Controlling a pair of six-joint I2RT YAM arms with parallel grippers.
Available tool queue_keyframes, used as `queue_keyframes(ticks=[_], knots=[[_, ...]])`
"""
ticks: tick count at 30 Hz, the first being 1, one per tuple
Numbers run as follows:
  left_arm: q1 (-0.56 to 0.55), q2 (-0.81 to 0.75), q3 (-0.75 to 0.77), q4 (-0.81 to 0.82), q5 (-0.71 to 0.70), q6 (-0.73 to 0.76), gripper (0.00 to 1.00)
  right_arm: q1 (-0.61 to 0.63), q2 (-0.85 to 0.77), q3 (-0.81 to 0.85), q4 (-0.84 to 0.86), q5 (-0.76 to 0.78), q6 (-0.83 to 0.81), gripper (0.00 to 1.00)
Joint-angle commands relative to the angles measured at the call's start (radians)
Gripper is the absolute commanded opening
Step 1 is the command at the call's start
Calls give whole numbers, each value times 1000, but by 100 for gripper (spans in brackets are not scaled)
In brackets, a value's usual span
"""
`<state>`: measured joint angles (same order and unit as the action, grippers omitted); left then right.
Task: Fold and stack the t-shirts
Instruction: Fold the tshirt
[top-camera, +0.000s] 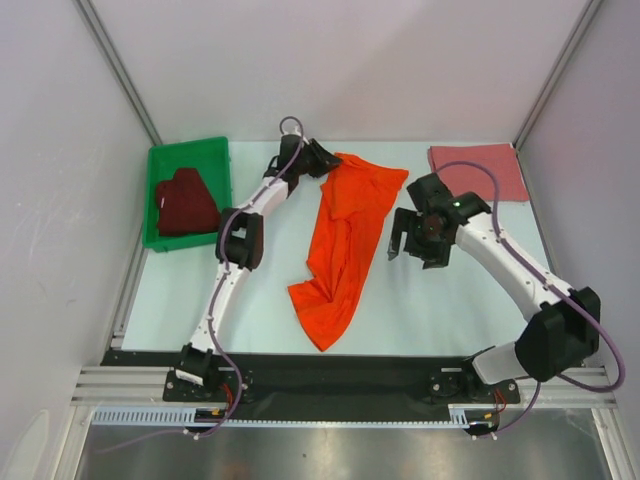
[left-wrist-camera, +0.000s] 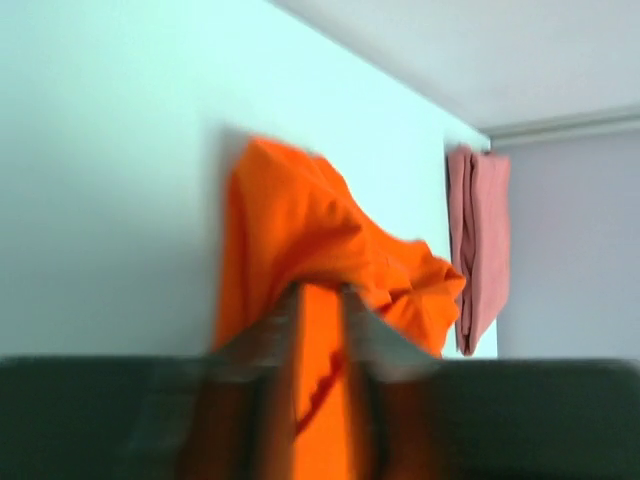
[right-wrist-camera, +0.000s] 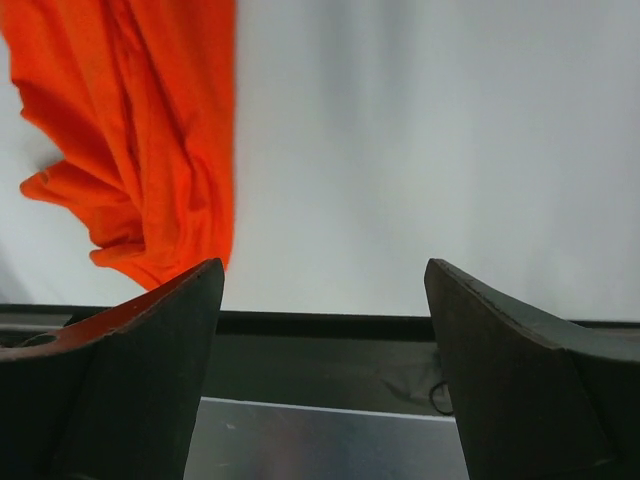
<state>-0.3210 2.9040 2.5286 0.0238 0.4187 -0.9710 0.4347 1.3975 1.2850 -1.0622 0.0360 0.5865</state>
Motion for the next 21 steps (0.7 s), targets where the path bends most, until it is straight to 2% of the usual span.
queue_keyframes(ticks=[1,4,6,7,8,9,10,11,13,14,15,16,17,20,21], knots=[[-6,-133,-13,35,11,23,38,42,43,10,111,-106,32,88],[-6,-314,-120,-77,20,113,54,85,54,-45,189,-198,44,89],[-4,-463,-204,-220,5,231,57,116,51,-123,255,-269,50,89],[-6,-510,-240,-307,-1,274,64,127,48,-148,274,-289,53,89],[-6,-622,-276,-353,-35,369,71,151,43,-174,295,-304,55,90],[-6,-675,-363,-396,-61,417,73,166,35,-203,335,-329,59,90],[-6,-740,-417,-462,-92,461,75,180,32,-246,349,-337,64,90],[-4,-858,-541,-484,-159,530,75,211,31,-268,378,-347,75,90],[-6,-991,-672,-528,-225,595,77,242,23,-309,398,-344,87,90],[-4,-1047,-805,-535,-254,633,79,260,17,-322,415,-337,108,91],[-4,-1156,-865,-539,-268,646,79,288,11,-332,426,-326,122,91],[-6,-1199,-923,-553,-258,658,78,300,-11,-369,439,-323,142,91],[-6,-1247,-1046,-552,-230,669,77,311,-23,-387,474,-320,186,91],[-6,-1396,-1293,-487,-100,651,75,335,-77,-502,606,-375,277,90],[-12,-1449,-1347,-455,-45,640,72,346,-86,-530,646,-392,350,92]])
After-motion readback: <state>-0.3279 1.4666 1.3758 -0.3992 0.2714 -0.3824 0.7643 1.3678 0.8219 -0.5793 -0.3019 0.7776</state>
